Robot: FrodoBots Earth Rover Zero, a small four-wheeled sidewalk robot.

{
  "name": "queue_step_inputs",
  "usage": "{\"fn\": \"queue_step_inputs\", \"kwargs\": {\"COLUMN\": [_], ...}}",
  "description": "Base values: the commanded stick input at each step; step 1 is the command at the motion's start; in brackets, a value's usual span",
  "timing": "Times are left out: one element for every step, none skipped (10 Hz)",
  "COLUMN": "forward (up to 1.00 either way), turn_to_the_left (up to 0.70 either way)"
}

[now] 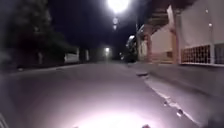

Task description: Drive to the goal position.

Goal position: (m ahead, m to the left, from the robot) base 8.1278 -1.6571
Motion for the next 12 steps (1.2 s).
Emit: {"fn": "queue_step_inputs", "kwargs": {"forward": [0.70,0.70,0.70,0.70,0.70,0.70,0.70,0.70,0.70,0.70,0.70,0.70], "turn_to_the_left": [0.01,0.01,0.01,0.01,0.01,0.01,0.01,0.01,0.01,0.01,0.01,0.01]}}
